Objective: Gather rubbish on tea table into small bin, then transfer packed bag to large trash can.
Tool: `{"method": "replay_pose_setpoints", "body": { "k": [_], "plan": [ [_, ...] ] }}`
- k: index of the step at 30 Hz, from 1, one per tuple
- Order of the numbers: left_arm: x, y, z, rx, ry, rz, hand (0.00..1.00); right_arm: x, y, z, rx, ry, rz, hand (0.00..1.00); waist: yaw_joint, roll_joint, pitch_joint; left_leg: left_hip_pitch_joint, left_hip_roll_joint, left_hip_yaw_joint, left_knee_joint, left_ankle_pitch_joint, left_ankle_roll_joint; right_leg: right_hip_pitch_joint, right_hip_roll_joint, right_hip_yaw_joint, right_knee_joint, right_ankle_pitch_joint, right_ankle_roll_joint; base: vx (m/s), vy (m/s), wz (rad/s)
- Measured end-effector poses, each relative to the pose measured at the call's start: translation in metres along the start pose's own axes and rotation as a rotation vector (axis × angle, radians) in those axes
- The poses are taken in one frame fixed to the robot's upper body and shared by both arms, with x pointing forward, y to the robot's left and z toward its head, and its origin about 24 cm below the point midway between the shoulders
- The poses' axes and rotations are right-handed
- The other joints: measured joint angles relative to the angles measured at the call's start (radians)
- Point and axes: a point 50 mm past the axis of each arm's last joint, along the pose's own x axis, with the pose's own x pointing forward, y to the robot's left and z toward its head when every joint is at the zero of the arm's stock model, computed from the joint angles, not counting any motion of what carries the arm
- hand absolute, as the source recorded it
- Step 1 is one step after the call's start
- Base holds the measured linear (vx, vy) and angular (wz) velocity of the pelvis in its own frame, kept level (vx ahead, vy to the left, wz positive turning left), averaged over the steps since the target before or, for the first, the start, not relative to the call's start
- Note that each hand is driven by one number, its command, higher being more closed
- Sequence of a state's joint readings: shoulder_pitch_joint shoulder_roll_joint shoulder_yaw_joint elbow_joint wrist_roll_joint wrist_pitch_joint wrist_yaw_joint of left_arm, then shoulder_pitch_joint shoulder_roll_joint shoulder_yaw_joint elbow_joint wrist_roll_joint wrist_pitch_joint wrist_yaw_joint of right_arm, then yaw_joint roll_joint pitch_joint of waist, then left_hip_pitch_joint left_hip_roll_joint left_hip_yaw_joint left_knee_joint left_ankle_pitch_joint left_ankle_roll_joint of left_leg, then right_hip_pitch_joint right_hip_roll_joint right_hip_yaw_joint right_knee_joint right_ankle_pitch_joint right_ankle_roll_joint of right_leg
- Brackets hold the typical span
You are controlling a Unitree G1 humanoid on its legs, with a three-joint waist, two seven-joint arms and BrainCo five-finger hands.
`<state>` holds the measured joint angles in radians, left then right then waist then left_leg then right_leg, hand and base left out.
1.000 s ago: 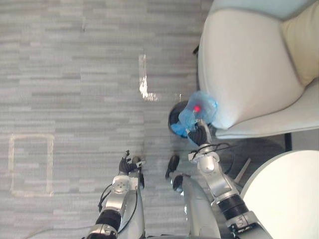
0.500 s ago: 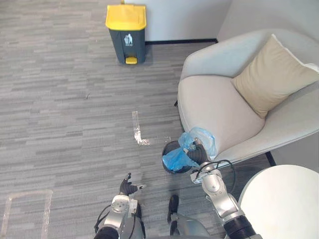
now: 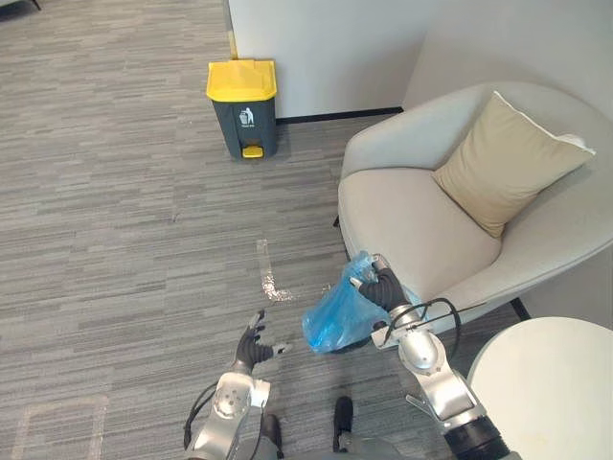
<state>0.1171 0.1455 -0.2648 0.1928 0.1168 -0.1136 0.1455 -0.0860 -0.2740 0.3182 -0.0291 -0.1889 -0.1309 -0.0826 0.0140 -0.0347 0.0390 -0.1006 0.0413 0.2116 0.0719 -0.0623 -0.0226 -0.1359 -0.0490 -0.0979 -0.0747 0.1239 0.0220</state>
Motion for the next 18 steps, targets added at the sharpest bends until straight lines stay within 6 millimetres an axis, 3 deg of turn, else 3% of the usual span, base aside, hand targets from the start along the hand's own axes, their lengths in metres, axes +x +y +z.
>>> {"method": "replay_pose_setpoints", "body": {
  "k": [3, 10, 13, 18],
  "plan": [
    [0.007, -0.002, 0.016, 0.001, -0.077, -0.015, 0.00, 0.008, -0.001, 0.011, 0.023, -0.060, 0.010, 1.00, -0.008, 0.001, -0.009, 0.003, -0.001, 0.000, 0.001, 0.000, 0.000, 0.005, -0.001, 0.026, -0.002, 0.008, 0.007, 0.00, 0.000, 0.00],
    [0.004, -0.004, 0.030, 0.032, -0.156, -0.057, 0.00, 0.013, 0.006, 0.034, 0.053, -0.166, 0.063, 1.00, -0.012, 0.000, -0.015, 0.027, -0.004, 0.001, -0.009, -0.016, 0.003, 0.030, -0.001, 0.052, -0.013, 0.001, 0.015, -0.02, 0.002, -0.01],
    [0.003, -0.009, 0.036, 0.030, -0.180, -0.090, 0.00, 0.017, 0.010, 0.040, 0.063, -0.192, 0.087, 1.00, -0.011, 0.003, -0.050, 0.042, -0.014, 0.004, -0.072, 0.022, 0.005, 0.011, -0.001, 0.057, -0.013, -0.008, 0.025, 0.00, -0.004, -0.01],
    [0.012, -0.013, 0.056, 0.099, -0.272, -0.111, 0.00, 0.028, 0.010, 0.055, 0.056, -0.258, 0.100, 1.00, -0.010, -0.001, -0.054, 0.066, -0.017, 0.015, -0.092, 0.040, 0.005, 0.017, 0.000, 0.066, -0.004, 0.001, 0.016, 0.02, 0.011, -0.07]
  ]
}}
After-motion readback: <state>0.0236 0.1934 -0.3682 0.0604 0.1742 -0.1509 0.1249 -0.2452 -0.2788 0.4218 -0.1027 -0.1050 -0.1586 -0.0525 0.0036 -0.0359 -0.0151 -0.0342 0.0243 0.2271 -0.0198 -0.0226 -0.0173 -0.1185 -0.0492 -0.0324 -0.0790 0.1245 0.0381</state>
